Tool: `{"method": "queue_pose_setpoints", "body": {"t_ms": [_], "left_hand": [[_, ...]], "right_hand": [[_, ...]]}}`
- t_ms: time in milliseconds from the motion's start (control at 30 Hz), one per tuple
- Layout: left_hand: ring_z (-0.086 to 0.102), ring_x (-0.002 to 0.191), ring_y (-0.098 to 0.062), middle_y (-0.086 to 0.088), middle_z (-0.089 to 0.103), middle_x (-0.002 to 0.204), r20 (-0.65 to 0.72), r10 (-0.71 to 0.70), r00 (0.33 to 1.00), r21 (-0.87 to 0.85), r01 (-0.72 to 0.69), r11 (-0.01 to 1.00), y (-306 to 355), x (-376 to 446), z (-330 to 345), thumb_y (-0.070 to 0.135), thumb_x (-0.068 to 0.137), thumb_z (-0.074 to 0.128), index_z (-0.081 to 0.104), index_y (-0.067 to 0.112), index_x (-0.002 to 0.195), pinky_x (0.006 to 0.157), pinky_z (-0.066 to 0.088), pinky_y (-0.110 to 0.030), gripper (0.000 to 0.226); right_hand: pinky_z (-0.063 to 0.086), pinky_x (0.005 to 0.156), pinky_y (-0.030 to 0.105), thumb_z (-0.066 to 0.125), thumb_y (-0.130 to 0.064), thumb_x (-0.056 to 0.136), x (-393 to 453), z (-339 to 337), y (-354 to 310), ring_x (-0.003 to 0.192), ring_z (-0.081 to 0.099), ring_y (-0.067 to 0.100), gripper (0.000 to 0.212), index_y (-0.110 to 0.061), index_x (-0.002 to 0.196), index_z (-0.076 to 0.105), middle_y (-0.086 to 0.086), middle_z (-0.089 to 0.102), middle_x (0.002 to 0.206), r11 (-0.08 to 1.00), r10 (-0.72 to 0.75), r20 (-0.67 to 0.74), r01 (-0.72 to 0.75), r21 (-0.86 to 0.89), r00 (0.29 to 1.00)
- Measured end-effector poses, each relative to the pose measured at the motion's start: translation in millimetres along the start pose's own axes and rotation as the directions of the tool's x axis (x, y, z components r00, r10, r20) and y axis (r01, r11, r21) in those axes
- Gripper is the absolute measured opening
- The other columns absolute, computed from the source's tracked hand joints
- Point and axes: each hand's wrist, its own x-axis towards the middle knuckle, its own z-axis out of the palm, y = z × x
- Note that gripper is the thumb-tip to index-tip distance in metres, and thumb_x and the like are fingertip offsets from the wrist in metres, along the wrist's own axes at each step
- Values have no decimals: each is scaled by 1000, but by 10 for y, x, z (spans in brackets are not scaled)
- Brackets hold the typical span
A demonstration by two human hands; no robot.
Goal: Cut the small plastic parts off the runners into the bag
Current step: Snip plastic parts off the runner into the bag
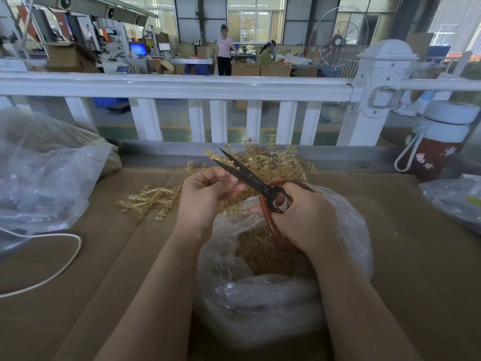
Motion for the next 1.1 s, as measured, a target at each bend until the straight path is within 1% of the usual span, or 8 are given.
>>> {"method": "queue_pose_setpoints", "body": {"t_ms": [233,400,567,733,900,967,1033,1100], "left_hand": [[73,75,-17,-8,73,77,7,-18,1000,-60,19,998,-5,11,-6,1,89,64,69,5,83,72,56,-25,9],[73,74,-16,-6,73,75,14,-34,999,-98,36,995,19,-4,-5,-1,89,64,71,12,76,71,57,-24,20],[73,72,-16,-8,72,77,-10,-56,998,-115,55,992,30,-12,-13,-2,89,64,68,4,83,67,56,-22,9],[73,72,-15,-5,73,74,-1,-51,999,-114,50,992,45,-28,-15,-1,88,64,68,8,79,68,57,-21,13],[73,73,-16,-5,73,76,-7,-62,998,-123,61,991,47,-31,-13,0,88,65,70,13,75,66,56,-22,19],[73,74,-16,-5,73,77,-30,-105,994,-155,100,983,39,-24,-15,1,88,66,72,16,70,65,56,-22,24],[70,73,-12,-3,72,79,-50,-151,987,-172,141,975,26,-15,-26,2,89,66,75,20,66,64,55,-21,30],[61,63,-8,1,68,74,-67,-184,981,-177,170,969,7,-4,-34,3,89,67,77,20,67,62,50,-20,30]], "right_hand": [[36,58,5,41,-95,65,3,9,-10,67,55,-4,76,-28,87,69,-18,63,72,998,-6,-6,6,59,1000],[40,60,7,43,-95,61,18,20,-11,69,56,-3,78,-27,88,70,-17,64,73,997,12,24,-14,74,1000],[42,62,11,42,-96,59,23,21,-14,71,60,4,81,-27,91,70,-13,67,77,999,14,35,-15,33,999],[54,67,26,60,-85,69,28,42,4,71,61,6,64,-25,91,71,-12,68,76,1000,24,43,-24,8,999],[36,56,8,65,-81,71,12,45,0,68,54,-7,48,-38,91,67,-22,62,72,997,17,57,-21,69,998],[34,56,8,68,-79,73,2,46,-10,66,54,-5,38,-44,87,61,-26,58,69,996,23,58,-28,86,998],[34,55,10,66,-82,70,2,50,-15,66,57,-4,40,-45,78,56,-26,59,65,989,60,48,-66,133,997],[34,55,12,64,-84,66,8,45,-20,73,59,-9,40,-45,72,56,-34,62,72,974,103,44,-110,200,994]]}}
